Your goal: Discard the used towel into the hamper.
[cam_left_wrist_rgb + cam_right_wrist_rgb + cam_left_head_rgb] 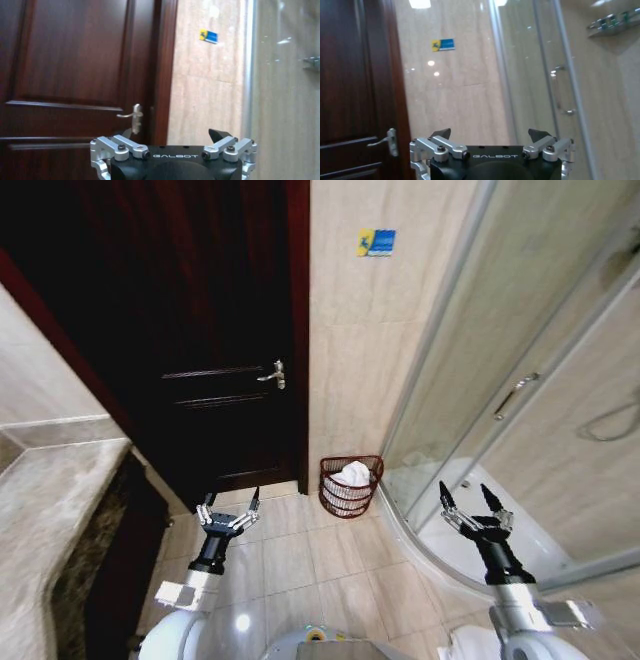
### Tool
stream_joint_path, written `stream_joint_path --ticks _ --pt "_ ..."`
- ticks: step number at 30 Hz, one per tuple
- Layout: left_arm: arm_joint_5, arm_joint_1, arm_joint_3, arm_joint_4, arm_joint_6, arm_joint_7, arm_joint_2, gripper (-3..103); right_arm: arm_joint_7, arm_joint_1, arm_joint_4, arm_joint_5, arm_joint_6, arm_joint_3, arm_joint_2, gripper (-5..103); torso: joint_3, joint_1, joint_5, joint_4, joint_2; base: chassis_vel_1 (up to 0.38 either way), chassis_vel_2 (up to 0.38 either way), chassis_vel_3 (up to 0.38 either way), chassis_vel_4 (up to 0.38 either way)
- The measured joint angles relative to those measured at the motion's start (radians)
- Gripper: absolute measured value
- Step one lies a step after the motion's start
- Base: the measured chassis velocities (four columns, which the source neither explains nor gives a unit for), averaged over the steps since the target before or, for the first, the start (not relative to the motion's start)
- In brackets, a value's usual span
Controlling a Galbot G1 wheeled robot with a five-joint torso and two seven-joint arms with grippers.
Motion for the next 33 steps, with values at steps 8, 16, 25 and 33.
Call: stream_joint_path --ticks 8,16,25,33 --pt "0.000 0.000 0.000 0.000 0.000 0.000 0.000 100 0.000 0.000 0.000 0.000 0.000 0.000 0.000 100 0.000 0.000 -0.0001 0.0000 0.000 -0.102 -0.112 -0.115 -0.116" --pt "0.000 0.000 0.000 0.000 0.000 0.000 0.000 100 0.000 0.000 0.000 0.000 0.000 0.000 0.000 100 0.000 0.000 0.0000 0.0000 0.000 -0.132 -0.131 -0.121 -0.130" --pt "0.000 0.000 0.000 0.000 0.000 0.000 0.000 100 0.000 0.000 0.000 0.000 0.000 0.000 0.000 100 0.000 0.000 0.0000 0.0001 0.000 -0.123 -0.118 -0.129 -0.136" --pt "0.000 0.000 0.000 0.000 0.000 0.000 0.000 100 0.000 0.000 0.000 0.000 0.000 0.000 0.000 100 0.000 0.000 0.0000 0.0002 0.000 -0.118 -0.121 -0.127 -0.129"
